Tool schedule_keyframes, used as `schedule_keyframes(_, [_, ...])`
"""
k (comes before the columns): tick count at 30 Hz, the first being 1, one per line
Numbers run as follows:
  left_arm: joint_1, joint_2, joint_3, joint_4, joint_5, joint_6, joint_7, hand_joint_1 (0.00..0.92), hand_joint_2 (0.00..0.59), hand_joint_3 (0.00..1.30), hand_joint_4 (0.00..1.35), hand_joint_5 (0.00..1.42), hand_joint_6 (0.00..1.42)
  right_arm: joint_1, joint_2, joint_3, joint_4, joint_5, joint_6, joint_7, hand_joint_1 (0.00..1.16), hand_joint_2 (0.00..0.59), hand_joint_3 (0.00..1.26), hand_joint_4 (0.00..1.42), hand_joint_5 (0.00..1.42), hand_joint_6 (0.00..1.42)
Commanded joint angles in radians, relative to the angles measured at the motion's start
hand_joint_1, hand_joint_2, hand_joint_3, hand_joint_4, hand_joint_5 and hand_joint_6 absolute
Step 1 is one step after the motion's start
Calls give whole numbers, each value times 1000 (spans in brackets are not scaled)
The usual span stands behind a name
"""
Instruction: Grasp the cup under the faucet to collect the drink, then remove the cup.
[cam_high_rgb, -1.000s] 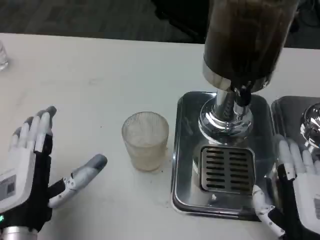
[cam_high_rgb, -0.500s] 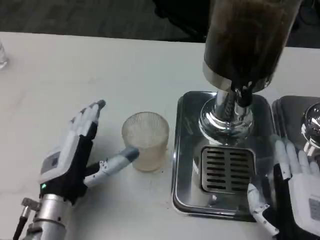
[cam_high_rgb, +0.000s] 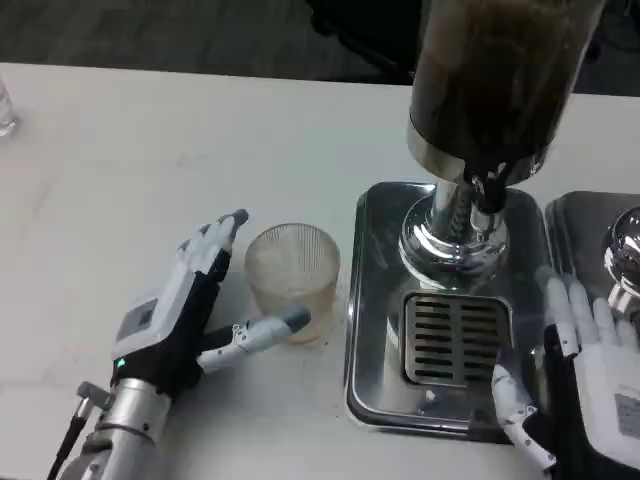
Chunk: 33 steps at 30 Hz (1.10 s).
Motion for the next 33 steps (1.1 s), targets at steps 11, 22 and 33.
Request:
schedule_keyframes(11, [-51,-79,-19,97,-16,-107,103,232,2,0,0,20,10,51,-19,-5,-91,-19,34,30,202,527,13,0,0,16])
schedule_keyframes(22, [-75,-83,-52,136,-7,-87,101,395,33,6,36,232,224,83,-4,-6,-113,-16,47,22,214,519,13,0,0,35])
schedule_keyframes(33, [-72,-83,-57,142,-6,-82,140,566,62,523,655,811,875,90,16,-7,-112,-9,46,17,221,519,17,0,0,72])
